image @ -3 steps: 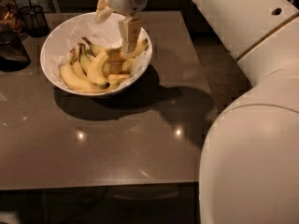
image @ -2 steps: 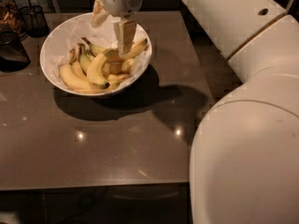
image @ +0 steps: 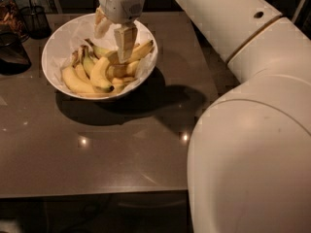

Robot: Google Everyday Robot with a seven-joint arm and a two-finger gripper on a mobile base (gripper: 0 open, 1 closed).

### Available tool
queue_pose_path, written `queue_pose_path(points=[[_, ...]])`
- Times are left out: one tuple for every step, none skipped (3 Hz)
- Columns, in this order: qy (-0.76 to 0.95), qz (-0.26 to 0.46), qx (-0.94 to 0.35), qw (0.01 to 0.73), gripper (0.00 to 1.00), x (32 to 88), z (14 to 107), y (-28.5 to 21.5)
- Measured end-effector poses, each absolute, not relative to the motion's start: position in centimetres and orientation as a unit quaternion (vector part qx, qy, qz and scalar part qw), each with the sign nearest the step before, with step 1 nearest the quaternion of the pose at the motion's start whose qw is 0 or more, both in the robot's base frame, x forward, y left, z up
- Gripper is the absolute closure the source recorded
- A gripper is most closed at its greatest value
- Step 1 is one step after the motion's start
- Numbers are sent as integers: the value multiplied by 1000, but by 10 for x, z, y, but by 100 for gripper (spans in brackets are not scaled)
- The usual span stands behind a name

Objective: Pick banana from white bowl

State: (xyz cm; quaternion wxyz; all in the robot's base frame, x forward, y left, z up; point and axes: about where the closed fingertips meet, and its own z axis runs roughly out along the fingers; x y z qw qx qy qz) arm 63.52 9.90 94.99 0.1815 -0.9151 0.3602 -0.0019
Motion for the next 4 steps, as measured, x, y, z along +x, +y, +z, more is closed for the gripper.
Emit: queue_pose_path(points=[[355, 3, -917, 180, 38, 637, 944, 104], [344, 11, -922, 180, 39, 638, 938, 114], [333, 17, -926, 179, 39, 638, 931, 121], [326, 28, -927, 185, 40, 636, 924, 128]])
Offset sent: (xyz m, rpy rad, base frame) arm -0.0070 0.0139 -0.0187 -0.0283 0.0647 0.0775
